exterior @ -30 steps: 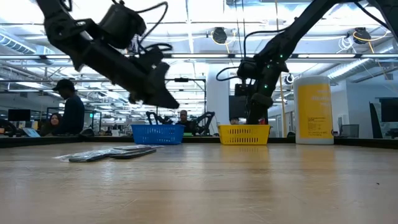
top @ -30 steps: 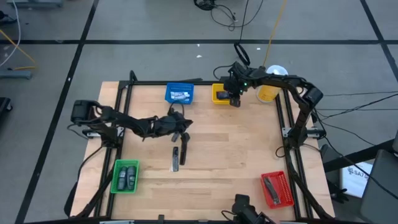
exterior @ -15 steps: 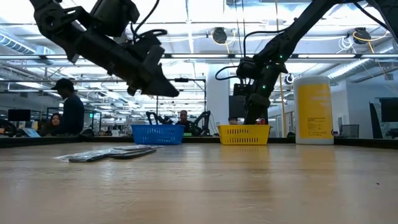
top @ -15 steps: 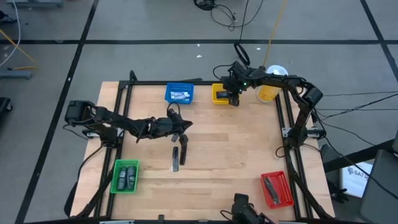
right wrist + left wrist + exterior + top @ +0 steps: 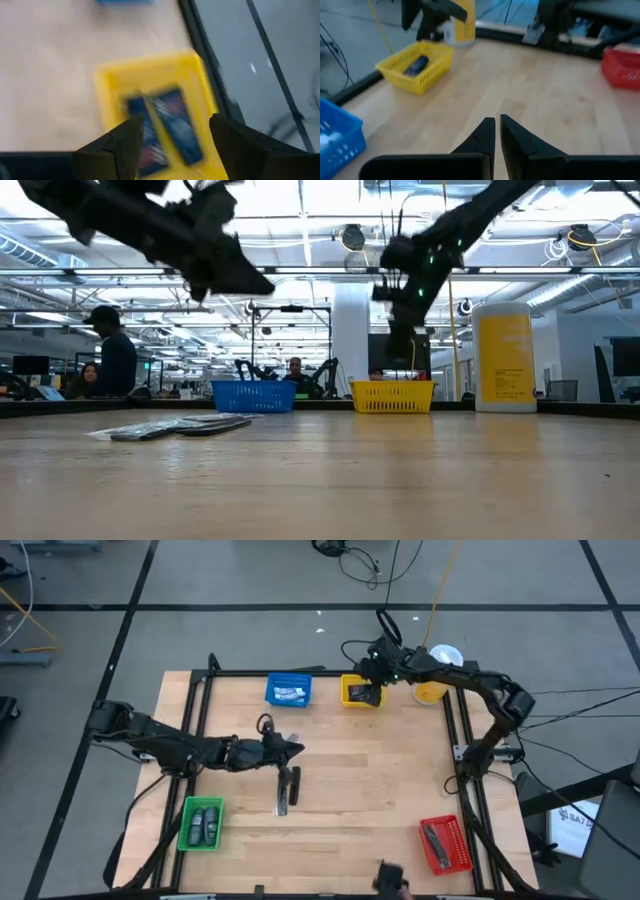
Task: Pick & Place Travel size toiletries
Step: Put the black hair comb into the red bin
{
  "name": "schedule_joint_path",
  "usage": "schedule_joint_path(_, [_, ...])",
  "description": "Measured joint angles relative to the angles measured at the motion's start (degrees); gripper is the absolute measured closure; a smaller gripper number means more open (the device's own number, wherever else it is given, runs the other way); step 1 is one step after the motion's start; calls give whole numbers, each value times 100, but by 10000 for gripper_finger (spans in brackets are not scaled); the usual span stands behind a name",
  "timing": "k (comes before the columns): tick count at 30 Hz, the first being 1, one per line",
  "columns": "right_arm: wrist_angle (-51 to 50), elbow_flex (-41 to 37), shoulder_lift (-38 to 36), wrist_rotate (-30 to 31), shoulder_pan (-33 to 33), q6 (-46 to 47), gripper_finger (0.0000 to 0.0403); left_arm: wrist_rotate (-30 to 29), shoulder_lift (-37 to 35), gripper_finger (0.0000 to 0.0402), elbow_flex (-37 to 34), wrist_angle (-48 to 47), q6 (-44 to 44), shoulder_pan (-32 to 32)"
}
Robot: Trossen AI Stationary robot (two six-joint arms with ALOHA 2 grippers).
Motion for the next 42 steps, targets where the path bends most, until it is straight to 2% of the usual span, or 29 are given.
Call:
schedule_joint_path(3, [294,-350,-499,-251,620,260,195,-328,-238,376,5,-305,-71,-317])
schedule_joint_path(6, [986,-1062,-964,-300,1535,406,206,-873,-567,376,33,-778,-182,-799])
schedule_joint_path(11, [3126,-2594,-1250,668,3353,1057,222,-2011,-1100,376,201,-2269,-1067,-1767])
schedule_joint_path(16, [6257,-3844,-623,1493,4807,1756,235,-2081,-1518,376,291,-3140,-1465,-2235])
schedule_joint_path(20, [7544,-4017,104,1925,5438,2166,243,-2050,-1561,376,300,-3408,-1174,-2201])
schedule_joint_path(22, [7655,-3873,417,2057,5610,2346,246,-1955,-1490,376,296,-3590,-1282,-2090])
schedule_joint_path(25, [7616,-3507,881,2232,5762,2768,251,-1304,-1210,376,298,-3780,-1479,-1760])
schedule_joint_path(28, [7610,-3093,1345,2235,5847,3028,255,-644,-724,376,296,-3705,-1486,-1528])
schedule_joint_path(32, [7531,-2603,1823,2210,5881,2975,260,-213,38,376,296,-3335,-1521,-1374])
schedule_joint_path(36, [6968,-2341,1837,2223,5903,2736,265,-112,891,376,296,-2704,-1547,-1294])
schedule_joint_path(42, [6102,-2354,1157,2222,5983,2869,272,74,1998,376,296,-1238,-1572,-1219])
